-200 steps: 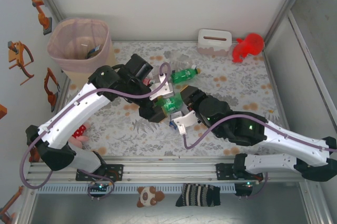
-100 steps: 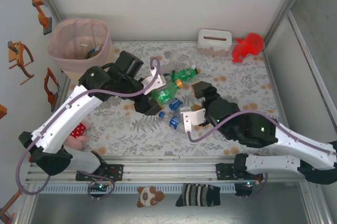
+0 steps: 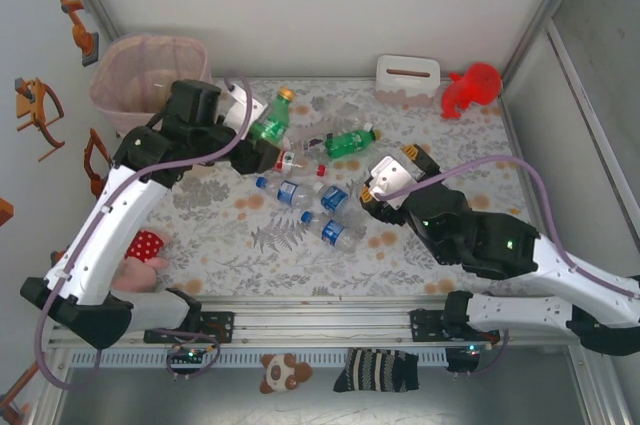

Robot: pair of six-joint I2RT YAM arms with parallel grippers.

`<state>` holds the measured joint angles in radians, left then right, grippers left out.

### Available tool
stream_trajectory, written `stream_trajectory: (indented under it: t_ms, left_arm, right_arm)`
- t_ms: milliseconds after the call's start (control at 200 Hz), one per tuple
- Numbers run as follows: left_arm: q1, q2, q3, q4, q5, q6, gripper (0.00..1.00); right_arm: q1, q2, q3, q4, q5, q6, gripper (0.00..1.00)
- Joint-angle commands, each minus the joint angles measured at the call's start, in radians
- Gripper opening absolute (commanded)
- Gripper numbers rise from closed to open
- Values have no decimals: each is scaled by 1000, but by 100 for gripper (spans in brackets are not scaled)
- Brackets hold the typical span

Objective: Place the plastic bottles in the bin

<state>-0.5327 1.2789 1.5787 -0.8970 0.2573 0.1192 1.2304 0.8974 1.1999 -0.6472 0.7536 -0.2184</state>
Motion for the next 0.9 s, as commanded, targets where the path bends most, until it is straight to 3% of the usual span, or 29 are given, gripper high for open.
stream_trajectory:
  t_ms: [0,491,676,891]
  left_arm:
    - [61,1,70,32,-69,-52,43]
    - [404,216,397,4,-132,-19,43]
    - [453,328,517,-38,-273,56,43]
    - [542,433,593,-64,-308,103,43]
  right_arm:
    - [-27,13,40,5,25,146,87]
    - [-203,96,118,-64,-174,309,87]
    - [-209,127,124,-71,-194,320,87]
    - [-215,166,143,-70,-238,318,87]
